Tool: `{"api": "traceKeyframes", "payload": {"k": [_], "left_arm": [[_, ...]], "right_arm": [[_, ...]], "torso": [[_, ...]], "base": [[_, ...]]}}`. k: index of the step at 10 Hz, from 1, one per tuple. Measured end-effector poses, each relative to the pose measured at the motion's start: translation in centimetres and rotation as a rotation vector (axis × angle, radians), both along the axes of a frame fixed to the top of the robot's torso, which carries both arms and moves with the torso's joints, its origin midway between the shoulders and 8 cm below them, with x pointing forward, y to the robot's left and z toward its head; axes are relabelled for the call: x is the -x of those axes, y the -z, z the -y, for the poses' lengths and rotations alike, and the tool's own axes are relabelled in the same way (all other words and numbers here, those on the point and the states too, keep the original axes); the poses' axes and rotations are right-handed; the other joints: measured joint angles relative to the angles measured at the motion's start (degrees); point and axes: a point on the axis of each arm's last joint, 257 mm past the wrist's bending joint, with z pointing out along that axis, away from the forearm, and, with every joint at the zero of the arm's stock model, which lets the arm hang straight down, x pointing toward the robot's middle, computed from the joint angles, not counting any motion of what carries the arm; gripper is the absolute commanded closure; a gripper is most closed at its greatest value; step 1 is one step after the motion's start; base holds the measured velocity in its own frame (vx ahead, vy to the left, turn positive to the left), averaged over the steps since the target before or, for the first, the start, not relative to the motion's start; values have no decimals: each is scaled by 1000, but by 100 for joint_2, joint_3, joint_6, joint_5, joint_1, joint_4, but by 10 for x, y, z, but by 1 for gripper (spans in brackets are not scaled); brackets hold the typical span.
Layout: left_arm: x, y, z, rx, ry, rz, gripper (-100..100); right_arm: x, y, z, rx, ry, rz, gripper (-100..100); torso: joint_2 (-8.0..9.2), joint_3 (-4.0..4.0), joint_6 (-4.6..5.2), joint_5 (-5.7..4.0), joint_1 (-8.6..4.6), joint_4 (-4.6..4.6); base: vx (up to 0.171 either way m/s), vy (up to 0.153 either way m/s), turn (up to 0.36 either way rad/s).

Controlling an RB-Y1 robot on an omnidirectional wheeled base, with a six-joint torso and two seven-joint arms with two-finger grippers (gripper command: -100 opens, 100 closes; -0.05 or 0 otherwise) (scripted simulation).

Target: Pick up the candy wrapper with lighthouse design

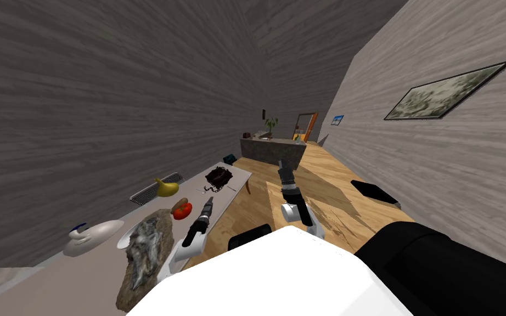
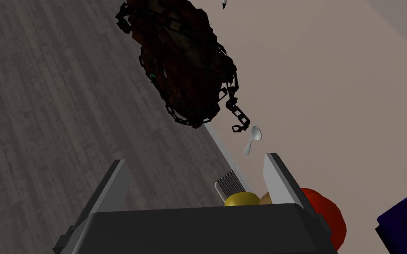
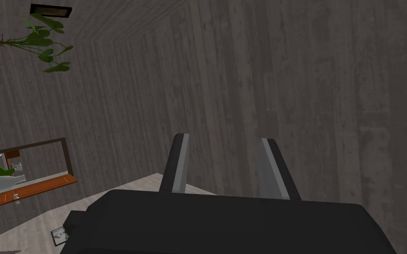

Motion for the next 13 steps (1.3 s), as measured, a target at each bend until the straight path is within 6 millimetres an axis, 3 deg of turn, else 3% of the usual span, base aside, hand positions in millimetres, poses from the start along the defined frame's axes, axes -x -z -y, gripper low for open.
{"api": "traceKeyframes", "payload": {"k": [7, 13], "left_arm": [[16, 68, -20, -19, -55, -253, -100], [30, 108, -44, -25, -95, -431, -100]], "right_arm": [[0, 0, 0, 0, 0, 0, 0], [0, 0, 0, 0, 0, 0, 0]], "torso": [[-2, -1, -5, 1, 4, -1], [-3, -1, -5, 2, 12, -1]], "base": [[-23, 15, -90], [-20, 28, -80]]}}
